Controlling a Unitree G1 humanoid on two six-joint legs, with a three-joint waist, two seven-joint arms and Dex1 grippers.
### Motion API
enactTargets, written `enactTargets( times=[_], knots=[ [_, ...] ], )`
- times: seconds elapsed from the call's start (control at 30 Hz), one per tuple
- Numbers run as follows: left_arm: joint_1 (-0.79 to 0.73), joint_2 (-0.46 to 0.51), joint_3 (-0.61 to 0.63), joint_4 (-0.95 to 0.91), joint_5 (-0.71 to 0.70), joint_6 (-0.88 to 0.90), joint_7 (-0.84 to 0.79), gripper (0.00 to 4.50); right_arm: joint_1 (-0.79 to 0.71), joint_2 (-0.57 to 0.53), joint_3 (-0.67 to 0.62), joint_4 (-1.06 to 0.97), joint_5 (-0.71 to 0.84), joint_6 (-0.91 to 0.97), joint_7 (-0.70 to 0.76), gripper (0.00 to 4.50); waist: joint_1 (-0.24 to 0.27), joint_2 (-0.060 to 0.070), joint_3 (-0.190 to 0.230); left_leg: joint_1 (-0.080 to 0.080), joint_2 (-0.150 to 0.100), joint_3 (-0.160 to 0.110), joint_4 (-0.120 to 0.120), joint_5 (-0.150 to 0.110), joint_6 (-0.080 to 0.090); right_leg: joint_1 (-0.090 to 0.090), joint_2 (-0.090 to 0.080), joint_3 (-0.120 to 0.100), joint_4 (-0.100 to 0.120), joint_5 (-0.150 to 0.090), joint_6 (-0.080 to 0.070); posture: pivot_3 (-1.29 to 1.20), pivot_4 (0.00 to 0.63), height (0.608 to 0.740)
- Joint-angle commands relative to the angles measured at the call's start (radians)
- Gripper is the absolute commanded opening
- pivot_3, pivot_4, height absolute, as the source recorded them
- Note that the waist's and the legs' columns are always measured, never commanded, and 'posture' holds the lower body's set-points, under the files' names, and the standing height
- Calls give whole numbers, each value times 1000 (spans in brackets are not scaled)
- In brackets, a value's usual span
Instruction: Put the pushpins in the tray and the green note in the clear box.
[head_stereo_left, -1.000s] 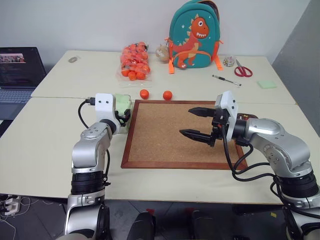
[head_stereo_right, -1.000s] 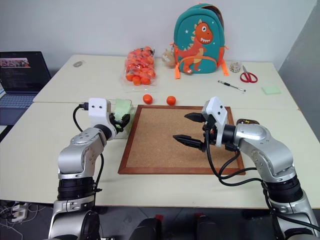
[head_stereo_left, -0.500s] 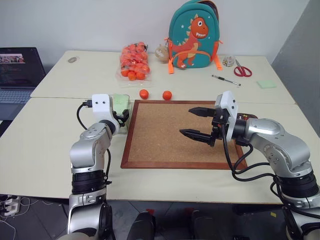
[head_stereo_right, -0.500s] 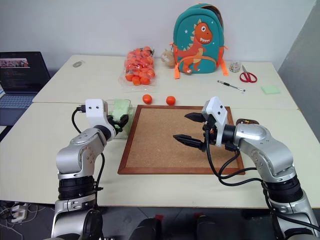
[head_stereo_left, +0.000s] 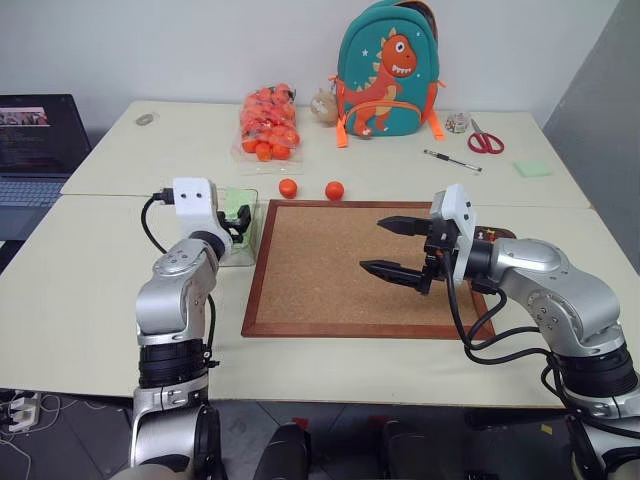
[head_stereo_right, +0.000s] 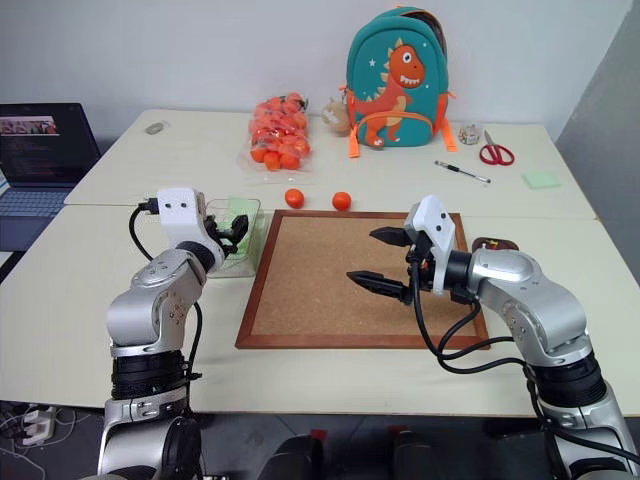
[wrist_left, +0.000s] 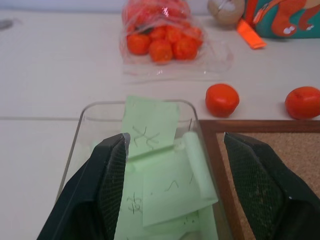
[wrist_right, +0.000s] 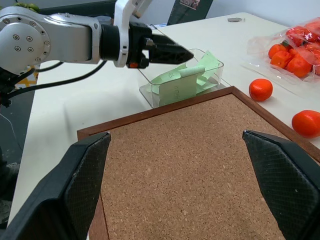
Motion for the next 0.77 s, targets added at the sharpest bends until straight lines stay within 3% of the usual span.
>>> enactTargets(
  times=[0.03,0.2,0.33,0.43,0.57,0.77],
  knots=[
    [30,52,-33,-80,21,-62,-43,3183,8,-4,-45,-28,7,-17,-5,4500,0,0,0,0,0,0,0,0,0,0,0,0,0,0,0,0,150,740],
    [78,106,-67,-134,23,-125,-118,3183,30,4,-65,-43,19,-10,-22,4500,0,0,0,0,0,0,0,0,0,0,0,0,0,0,0,0,150,740],
    [115,192,-87,-204,-131,-87,-376,3183,77,-7,-121,-75,48,6,-39,4500,0,0,0,0,0,0,0,0,0,0,0,0,0,0,0,0,150,740],
    [140,265,-131,-212,-127,-84,-459,3183,148,-17,-172,-115,52,-8,-55,4500,0,0,0,0,1,1,-1,0,0,0,0,1,0,0,0,0,150,740],
    [129,266,-152,-198,-174,-94,-528,3183,286,-55,-229,-157,11,-54,-66,4500,4,0,0,0,0,0,-1,0,0,1,0,0,-1,0,0,0,150,740],
    [130,267,-182,-208,-235,-63,-610,3183,347,-70,-256,-171,-7,-86,-85,4500,-5,0,0,1,0,2,-1,0,0,0,2,2,0,0,0,0,150,740]
  ],
)
